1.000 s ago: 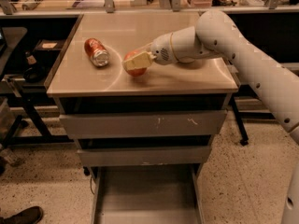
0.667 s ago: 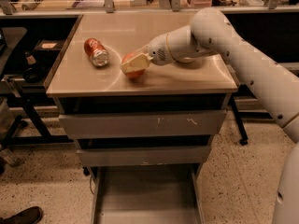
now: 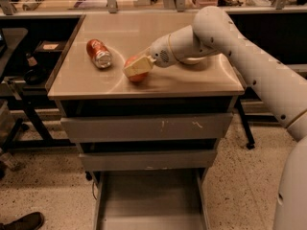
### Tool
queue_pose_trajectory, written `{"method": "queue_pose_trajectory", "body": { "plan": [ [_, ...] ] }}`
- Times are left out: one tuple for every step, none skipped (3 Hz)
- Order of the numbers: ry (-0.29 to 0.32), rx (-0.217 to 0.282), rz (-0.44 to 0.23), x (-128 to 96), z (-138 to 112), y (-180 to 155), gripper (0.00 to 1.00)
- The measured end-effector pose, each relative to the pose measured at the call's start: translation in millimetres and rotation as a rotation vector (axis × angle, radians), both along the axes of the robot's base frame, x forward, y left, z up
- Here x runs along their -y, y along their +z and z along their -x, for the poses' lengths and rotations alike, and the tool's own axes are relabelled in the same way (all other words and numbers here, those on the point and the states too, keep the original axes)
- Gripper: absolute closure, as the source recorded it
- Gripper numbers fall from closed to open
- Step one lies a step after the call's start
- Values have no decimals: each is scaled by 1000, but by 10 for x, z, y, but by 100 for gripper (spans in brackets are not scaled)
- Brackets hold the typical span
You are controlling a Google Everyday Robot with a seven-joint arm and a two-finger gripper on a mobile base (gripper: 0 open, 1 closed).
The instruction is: Pick apple from bottom drawer and place on counter
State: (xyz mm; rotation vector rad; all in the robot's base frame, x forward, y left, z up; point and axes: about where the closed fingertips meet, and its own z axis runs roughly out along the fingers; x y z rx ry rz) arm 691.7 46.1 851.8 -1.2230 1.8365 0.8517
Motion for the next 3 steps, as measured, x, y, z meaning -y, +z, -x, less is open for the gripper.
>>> {"method": "queue_pose_trajectory", "body": {
  "plan": [
    [0,0,0,0,0,0,59],
    [0,0,0,-1,0,0,35],
    [0,0,0,-1,0,0,13]
  ]
}}
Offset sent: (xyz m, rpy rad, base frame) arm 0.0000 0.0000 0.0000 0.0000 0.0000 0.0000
